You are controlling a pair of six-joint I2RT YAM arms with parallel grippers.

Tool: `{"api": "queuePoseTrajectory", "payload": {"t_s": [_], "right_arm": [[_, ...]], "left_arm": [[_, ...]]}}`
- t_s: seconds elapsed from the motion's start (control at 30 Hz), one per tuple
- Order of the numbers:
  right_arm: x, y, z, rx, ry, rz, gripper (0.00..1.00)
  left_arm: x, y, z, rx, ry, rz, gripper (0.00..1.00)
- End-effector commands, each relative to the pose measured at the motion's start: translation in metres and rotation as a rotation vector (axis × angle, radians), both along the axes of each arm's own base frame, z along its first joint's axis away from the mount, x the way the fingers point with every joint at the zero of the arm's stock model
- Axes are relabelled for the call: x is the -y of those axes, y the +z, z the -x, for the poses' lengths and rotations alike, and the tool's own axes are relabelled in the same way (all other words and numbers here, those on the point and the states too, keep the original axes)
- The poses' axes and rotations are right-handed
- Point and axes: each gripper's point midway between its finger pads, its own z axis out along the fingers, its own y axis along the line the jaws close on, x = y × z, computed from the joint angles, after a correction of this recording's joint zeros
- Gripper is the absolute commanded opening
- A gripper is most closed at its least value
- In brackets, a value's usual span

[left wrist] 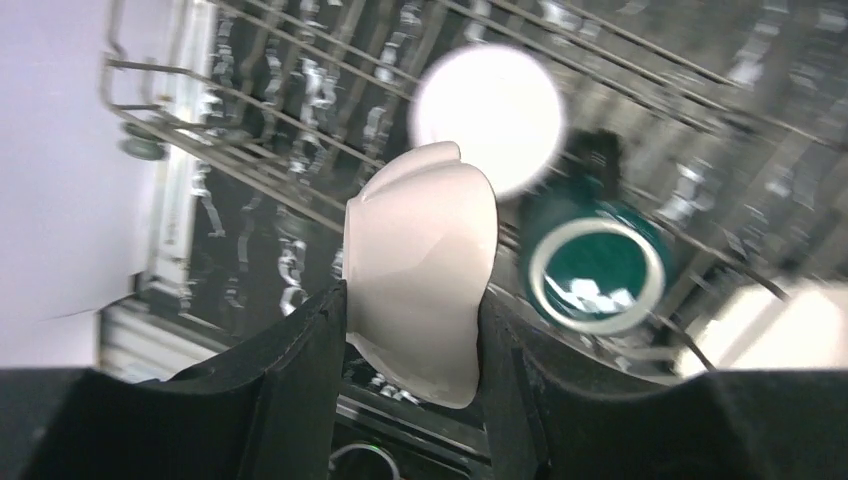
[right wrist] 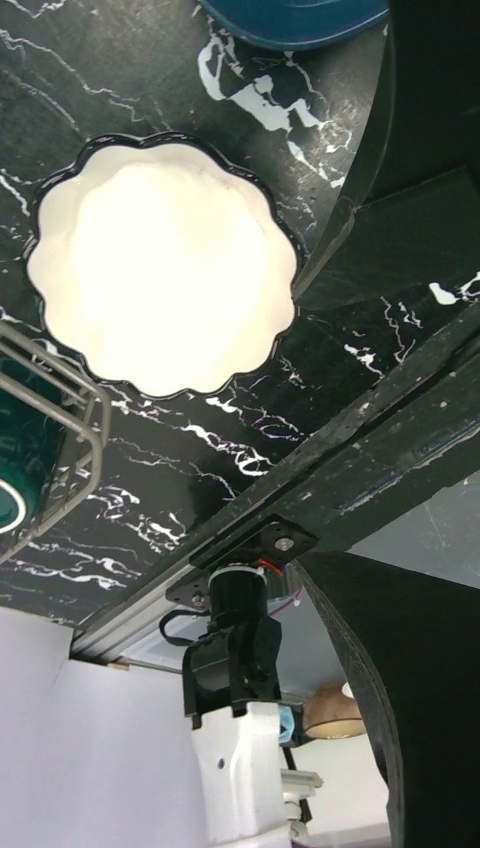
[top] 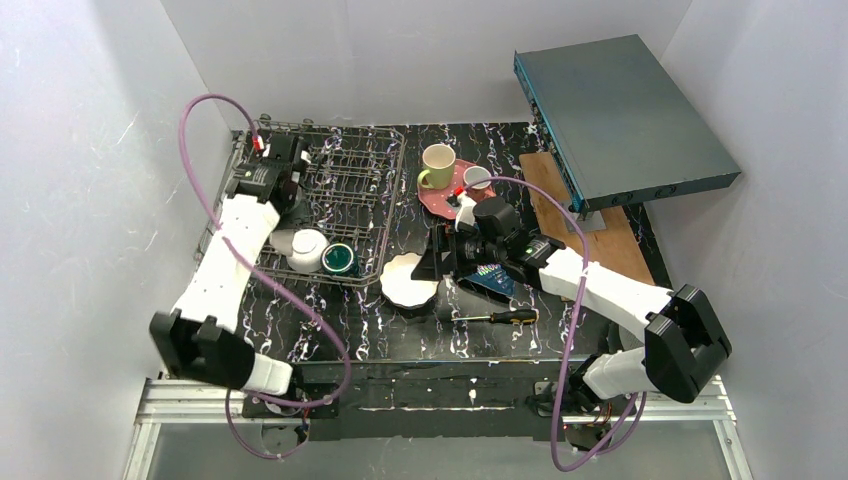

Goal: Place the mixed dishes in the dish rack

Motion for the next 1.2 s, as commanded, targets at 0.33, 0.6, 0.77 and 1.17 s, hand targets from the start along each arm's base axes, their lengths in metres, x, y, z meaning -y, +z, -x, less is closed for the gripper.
{"api": "queuePoseTrajectory", "payload": {"t_s": [0.33, 0.6, 0.77, 1.17], "right_arm": [[0.011, 0.020, 0.010, 0.017, 0.013, 0.006, 0.98], [0.011, 0.020, 0.008, 0.008, 0.016, 0.036, 0.98], [0.005, 0.018, 0.005, -0.015, 0.009, 0.019, 0.98], [0.005, 0.010, 0.010, -0.029, 0.016, 0.005, 0.98]], "left_arm": [[-0.096, -0.073, -0.049, -0.253, 0.195, -0.408, 0.00], [-0.103, -0.097, -0.046, -0.294, 0.191, -0.468, 0.00], [-0.103, -0.114, -0.039, -0.366, 0.190, -0.475, 0.00], [-0.096, -0.143, -0.034, -0.489, 0.156, -0.444, 0.43]]}}
